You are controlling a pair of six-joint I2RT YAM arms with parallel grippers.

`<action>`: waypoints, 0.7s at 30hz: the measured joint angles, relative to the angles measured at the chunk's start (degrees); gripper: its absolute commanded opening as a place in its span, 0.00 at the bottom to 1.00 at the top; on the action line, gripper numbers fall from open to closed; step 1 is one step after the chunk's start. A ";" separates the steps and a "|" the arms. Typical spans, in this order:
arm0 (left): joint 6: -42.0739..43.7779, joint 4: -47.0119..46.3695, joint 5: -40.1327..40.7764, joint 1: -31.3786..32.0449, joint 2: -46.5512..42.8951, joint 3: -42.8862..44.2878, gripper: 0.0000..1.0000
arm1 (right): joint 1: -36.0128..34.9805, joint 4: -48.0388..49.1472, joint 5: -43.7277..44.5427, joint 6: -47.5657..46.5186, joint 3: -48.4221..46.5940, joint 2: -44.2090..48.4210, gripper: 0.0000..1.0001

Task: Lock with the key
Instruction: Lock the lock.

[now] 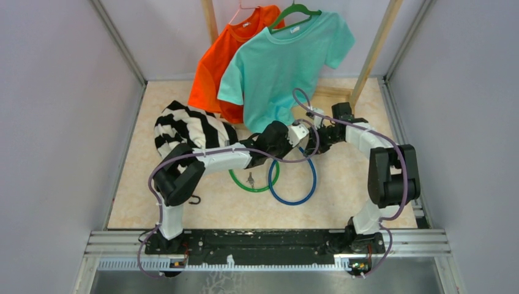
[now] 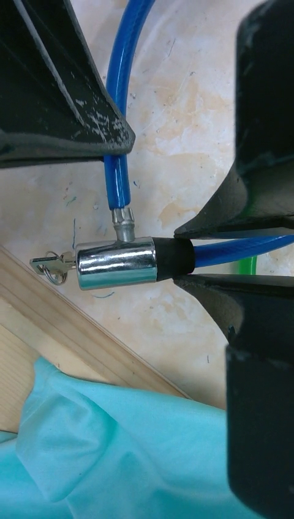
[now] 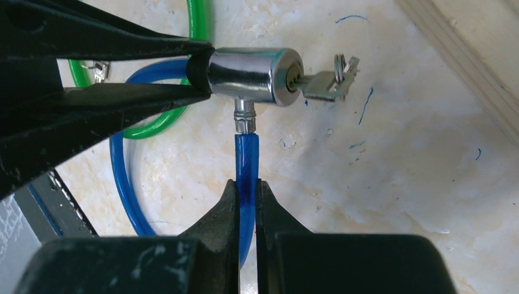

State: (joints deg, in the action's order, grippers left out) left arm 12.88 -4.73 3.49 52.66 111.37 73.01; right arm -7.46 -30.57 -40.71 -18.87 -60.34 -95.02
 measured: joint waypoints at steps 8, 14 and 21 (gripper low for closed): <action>1.27 -0.11 0.57 0.92 0.07 -0.02 0.00 | 0.02 0.79 -1.44 -0.04 -0.94 -2.78 0.00; 0.39 0.20 0.61 0.57 0.07 -0.02 0.00 | 0.02 2.54 -2.29 0.66 -0.92 -3.52 0.01; -3.34 0.26 -0.02 -0.79 0.07 0.00 0.00 | 0.00 4.92 -3.08 0.76 -0.13 -3.52 0.21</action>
State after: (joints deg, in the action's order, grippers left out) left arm 9.54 -4.47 3.46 51.88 111.44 73.01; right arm -7.46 -25.65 -43.79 -18.11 -60.47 -98.54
